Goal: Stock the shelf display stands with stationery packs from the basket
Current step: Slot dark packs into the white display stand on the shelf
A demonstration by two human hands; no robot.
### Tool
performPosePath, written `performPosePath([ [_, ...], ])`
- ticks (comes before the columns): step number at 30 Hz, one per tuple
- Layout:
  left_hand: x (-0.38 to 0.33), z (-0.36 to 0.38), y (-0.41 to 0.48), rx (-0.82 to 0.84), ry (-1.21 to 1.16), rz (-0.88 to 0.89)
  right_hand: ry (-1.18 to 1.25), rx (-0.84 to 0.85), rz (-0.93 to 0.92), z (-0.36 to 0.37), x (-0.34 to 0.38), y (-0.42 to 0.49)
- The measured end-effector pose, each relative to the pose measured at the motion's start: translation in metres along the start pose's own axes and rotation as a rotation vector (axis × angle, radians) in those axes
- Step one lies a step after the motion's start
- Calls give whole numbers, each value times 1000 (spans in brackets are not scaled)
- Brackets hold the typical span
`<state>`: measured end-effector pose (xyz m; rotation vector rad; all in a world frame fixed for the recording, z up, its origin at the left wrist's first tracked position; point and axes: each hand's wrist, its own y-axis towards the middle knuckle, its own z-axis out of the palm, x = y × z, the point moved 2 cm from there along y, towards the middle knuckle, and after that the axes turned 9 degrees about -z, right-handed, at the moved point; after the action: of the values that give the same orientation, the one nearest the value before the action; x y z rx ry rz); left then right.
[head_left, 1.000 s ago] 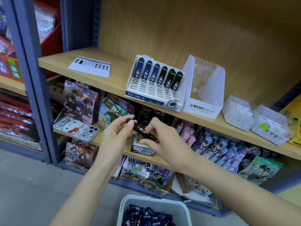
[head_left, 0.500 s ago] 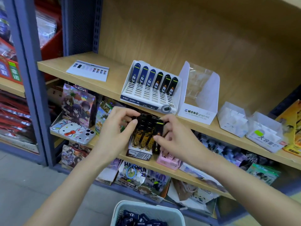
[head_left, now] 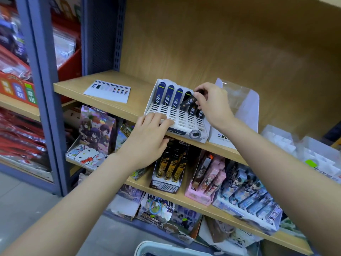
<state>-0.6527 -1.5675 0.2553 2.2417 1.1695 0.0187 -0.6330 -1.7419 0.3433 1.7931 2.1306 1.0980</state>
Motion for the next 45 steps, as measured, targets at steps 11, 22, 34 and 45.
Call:
performPosePath([
  [11, 5, 2, 4, -39, -33, 20, -159, 304, -97, 3, -6, 28],
  [22, 4, -7, 8, -48, -47, 12, -278, 264, -153, 10, -7, 32],
  [34, -3, -10, -39, -250, 55, 65, -355, 25, -411, -3, 18, -69],
  [45, -3, 122, -193, 240, -9, -91, -190, 682, -144, 82, -26, -326],
])
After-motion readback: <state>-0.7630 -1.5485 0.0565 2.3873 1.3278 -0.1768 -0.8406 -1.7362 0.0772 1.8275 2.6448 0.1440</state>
